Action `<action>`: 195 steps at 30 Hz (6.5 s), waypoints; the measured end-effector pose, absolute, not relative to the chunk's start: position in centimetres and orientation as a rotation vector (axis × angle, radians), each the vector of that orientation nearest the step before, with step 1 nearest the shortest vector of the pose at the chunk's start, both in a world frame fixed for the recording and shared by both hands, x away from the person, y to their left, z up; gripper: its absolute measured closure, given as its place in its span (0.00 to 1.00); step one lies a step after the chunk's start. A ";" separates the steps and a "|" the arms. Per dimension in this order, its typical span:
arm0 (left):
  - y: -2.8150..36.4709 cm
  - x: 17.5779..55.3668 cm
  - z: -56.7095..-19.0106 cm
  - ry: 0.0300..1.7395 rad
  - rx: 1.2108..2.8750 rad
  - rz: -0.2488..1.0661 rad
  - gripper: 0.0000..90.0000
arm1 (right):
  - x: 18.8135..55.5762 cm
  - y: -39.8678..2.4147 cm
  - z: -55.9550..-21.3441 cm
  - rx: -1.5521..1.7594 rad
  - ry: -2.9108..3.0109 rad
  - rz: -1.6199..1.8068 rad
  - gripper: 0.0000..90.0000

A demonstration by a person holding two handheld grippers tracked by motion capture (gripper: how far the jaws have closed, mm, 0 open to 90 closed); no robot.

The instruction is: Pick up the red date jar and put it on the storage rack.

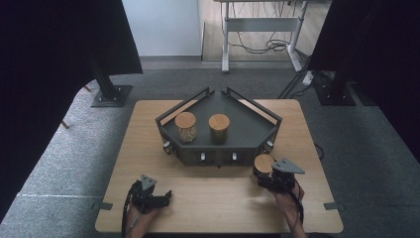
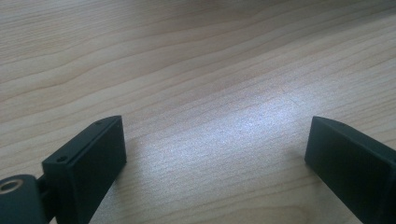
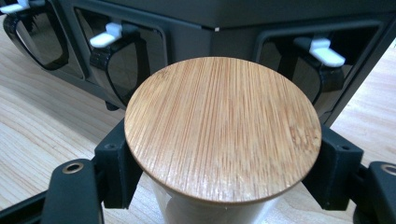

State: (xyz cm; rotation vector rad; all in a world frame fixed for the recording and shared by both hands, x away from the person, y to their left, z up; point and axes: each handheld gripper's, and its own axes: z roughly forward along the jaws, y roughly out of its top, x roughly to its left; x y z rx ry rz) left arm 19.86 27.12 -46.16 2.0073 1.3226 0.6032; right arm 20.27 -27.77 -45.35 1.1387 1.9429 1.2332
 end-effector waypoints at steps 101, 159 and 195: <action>27.2 19.9 -46.2 1.311 2.012 0.597 0.05 | 22.1 -26.5 -35.4 1.045 1.863 1.219 0.27; 27.2 19.9 -46.2 1.309 2.015 0.595 0.04 | 28.4 -22.8 -35.8 1.058 1.863 1.206 0.27; 27.2 19.9 -46.2 1.307 2.016 0.594 0.04 | 29.6 -23.4 -36.6 1.098 1.901 1.229 0.10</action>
